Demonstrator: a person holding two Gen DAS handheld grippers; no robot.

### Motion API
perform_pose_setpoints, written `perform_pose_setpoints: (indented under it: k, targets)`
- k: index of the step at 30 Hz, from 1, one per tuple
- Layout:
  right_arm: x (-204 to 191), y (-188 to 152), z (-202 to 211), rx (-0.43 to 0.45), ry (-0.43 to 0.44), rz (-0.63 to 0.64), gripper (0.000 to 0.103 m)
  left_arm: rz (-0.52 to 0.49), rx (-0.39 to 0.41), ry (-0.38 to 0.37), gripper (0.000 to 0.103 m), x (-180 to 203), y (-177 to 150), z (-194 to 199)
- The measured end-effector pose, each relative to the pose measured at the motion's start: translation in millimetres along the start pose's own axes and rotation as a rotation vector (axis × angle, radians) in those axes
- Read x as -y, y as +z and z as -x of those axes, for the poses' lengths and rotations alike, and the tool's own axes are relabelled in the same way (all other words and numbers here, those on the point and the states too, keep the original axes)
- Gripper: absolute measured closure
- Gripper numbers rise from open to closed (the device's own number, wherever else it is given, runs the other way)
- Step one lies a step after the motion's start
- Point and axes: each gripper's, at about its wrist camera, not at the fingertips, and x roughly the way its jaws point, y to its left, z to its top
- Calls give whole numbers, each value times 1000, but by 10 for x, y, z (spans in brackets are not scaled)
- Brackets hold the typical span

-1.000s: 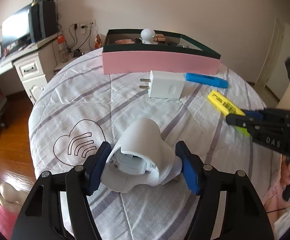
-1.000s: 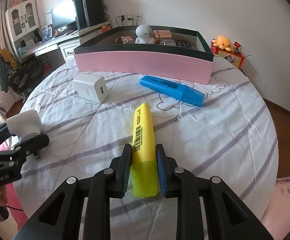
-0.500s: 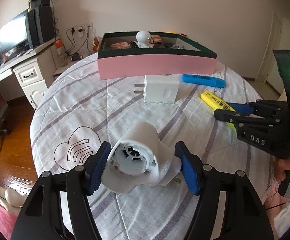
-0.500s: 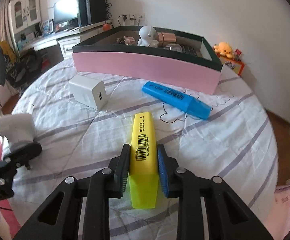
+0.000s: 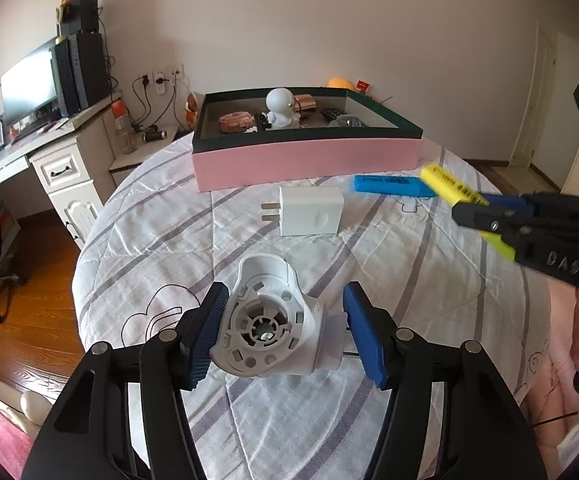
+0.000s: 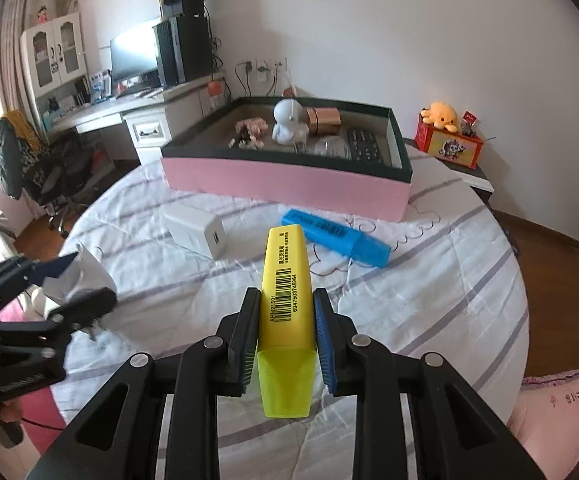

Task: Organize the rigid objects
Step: 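Lift the highlighter and plug and carry both toward the pink box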

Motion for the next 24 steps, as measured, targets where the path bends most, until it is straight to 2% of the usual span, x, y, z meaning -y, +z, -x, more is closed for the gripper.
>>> perform_pose_setpoints:
  k: [8, 17, 24]
  targets:
    - [-26, 57, 126, 34, 3, 1, 76, -7, 43, 7, 43, 35, 83, 176]
    - [15, 171, 255, 71, 8, -1, 76, -15, 126, 47, 43, 40, 386, 385]
    - [87, 287, 234, 86, 5, -2, 76, -44, 166, 47, 43, 113, 627, 431]
